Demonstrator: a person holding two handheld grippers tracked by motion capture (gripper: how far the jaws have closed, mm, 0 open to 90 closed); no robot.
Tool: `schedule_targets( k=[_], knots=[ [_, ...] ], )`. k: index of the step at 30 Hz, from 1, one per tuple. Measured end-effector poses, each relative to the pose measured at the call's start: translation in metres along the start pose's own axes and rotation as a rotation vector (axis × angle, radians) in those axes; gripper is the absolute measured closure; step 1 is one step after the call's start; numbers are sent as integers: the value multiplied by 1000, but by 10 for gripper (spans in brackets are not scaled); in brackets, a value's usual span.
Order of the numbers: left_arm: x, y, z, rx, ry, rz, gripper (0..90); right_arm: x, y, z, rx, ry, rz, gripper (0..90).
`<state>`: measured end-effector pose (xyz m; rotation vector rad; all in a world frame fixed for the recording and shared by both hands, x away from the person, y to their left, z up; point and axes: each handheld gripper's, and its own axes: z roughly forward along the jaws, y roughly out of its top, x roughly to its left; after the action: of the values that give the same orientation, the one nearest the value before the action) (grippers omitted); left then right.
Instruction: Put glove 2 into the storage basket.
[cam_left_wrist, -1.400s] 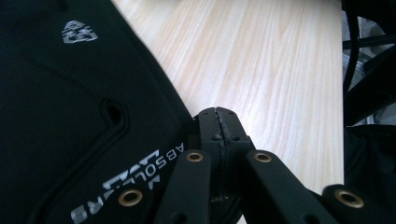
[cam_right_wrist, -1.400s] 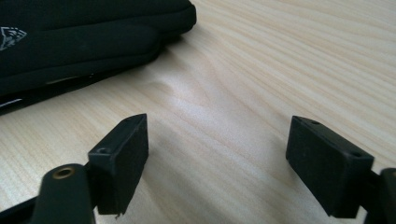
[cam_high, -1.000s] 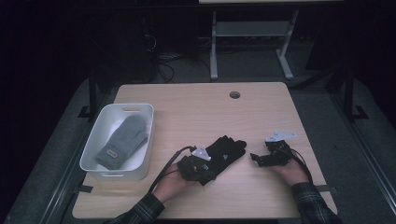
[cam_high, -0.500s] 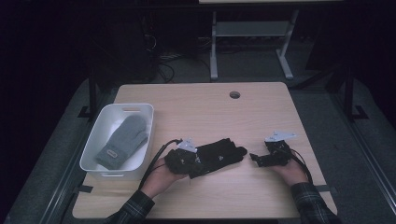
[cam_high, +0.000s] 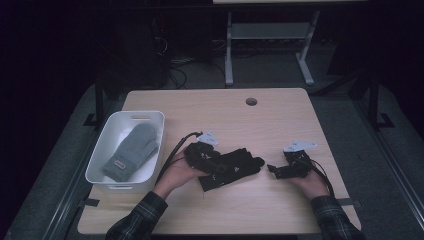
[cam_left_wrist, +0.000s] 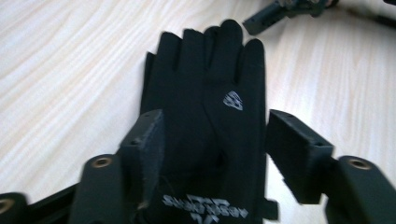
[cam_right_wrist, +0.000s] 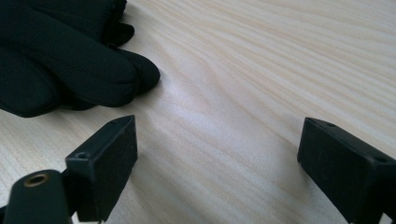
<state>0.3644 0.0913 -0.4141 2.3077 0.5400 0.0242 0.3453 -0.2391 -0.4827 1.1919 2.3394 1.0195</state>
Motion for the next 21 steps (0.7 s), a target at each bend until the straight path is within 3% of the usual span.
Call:
schedule_targets(
  k=[6, 10, 13, 21],
  knots=[
    [8, 4, 23, 18, 4, 11, 207, 0, 0, 0, 0, 1, -1, 118],
    [11, 1, 37, 64, 4, 15, 151, 0, 0, 0, -1, 1, -2, 118],
    [11, -4, 46, 90, 30, 20, 147, 0, 0, 0, -1, 2, -3, 118],
    [11, -10, 55, 111, 28, 23, 159, 0, 0, 0, -1, 2, -3, 118]
  ],
)
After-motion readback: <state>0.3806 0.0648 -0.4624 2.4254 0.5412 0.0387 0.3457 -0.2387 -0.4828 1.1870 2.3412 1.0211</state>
